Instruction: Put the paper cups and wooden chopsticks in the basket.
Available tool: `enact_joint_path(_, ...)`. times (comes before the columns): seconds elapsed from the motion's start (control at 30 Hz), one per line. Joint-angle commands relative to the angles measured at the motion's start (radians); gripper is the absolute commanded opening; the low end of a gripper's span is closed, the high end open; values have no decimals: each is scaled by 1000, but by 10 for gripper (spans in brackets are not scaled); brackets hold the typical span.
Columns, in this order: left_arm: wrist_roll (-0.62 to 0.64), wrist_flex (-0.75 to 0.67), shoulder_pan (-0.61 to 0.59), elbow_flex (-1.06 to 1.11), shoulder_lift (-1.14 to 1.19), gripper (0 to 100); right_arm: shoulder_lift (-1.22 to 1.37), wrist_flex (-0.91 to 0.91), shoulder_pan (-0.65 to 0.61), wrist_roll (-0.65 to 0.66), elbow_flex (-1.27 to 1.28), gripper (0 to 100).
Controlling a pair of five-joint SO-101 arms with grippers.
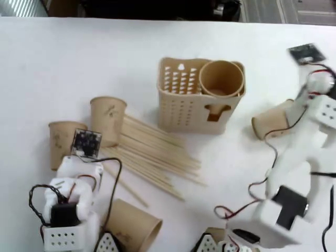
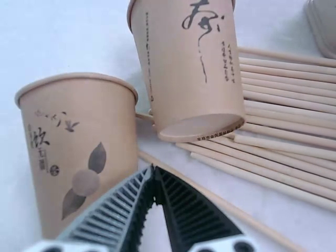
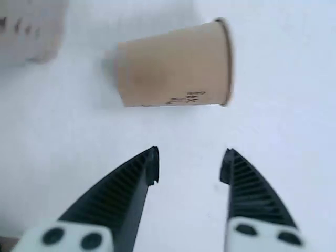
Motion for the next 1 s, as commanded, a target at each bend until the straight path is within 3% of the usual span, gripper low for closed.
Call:
enact_joint_path(0.0, -6, -25, -5, -14, -13, 24, 119, -22, 16, -29, -95, 236)
enact_joint_path(0.27, -6, -25, -5, -14, -13, 24, 398, -16, 15, -112, -336, 237)
enact_joint_path(0.53, -6, -25, -5, -14, -13, 24, 598, 110, -27, -181, -615, 235)
enact_joint_path(0.83, -6, -25, -5, -14, -13, 24, 645, 114, -81, -196, -575, 231)
enact_joint_path(0.97, -6, -25, -5, -14, -13, 24, 578, 114, -111, -195, -480, 155)
